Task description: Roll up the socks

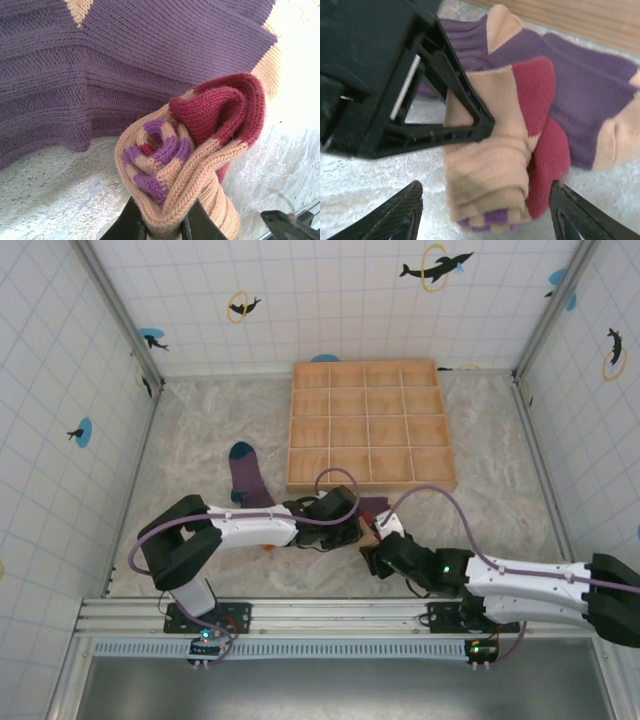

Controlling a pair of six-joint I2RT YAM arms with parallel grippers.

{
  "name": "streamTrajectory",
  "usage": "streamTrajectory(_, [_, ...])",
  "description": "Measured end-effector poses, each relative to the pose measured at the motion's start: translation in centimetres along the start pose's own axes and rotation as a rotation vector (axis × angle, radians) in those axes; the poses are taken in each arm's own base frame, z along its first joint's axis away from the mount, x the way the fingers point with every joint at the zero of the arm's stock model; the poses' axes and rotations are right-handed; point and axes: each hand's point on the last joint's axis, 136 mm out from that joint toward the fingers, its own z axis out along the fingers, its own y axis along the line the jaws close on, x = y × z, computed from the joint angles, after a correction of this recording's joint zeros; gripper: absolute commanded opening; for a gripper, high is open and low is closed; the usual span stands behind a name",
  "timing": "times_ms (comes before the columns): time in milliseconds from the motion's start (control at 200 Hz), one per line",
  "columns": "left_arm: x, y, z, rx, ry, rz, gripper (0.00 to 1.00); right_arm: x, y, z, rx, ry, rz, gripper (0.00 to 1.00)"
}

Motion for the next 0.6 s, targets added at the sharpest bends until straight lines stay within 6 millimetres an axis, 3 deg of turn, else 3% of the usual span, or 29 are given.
streamTrajectory(235, [0.2, 0.2, -0.1, -0.012, 0.009, 0.014, 0.00, 0.4, -0.6, 2.1, 0.113, 0.039, -0.087, 0.58])
streamTrajectory(405, [0.0, 0.3, -0.1, -0.014, 0.006, 0.012, 0.00, 0.4, -0.2, 2.8, 0.069, 0.049, -0.044, 0.28])
streamTrajectory(480, [-0.2, 0.3, -0.1, -0.015, 0.001, 0.009, 0.00, 0.5, -0.1, 3.1, 0.032, 0.048, -0.002, 0.19])
streamTrajectory(601, [-0.3, 0.3, -0.1, -0.012, -0.001, 0.016, 0.20, 0.6, -0.5, 3.0, -0.040, 0.023, 0.104, 0.11])
